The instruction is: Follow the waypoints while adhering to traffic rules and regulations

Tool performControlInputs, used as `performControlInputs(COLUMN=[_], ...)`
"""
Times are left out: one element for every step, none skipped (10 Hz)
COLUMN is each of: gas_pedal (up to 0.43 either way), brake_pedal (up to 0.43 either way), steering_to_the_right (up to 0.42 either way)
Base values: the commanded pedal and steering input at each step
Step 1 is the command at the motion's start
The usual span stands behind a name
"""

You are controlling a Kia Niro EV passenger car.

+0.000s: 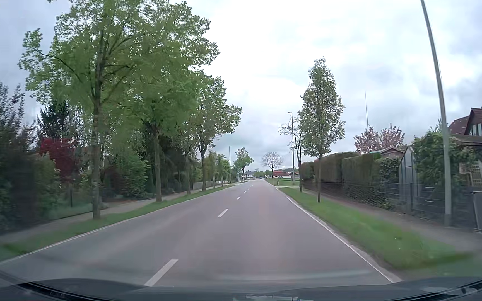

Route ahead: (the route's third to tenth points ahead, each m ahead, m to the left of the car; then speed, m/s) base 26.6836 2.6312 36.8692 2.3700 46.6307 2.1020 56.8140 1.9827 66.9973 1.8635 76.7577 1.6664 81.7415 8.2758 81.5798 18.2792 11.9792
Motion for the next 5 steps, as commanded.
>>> performControlInputs(gas_pedal=[0.118, 0.118, 0.118, 0.118, 0.13], brake_pedal=[0.012, 0.012, 0.012, 0.012, 0.012], steering_to_the_right=[0.0, 0.0, 0.0, 0.0, 0.0])
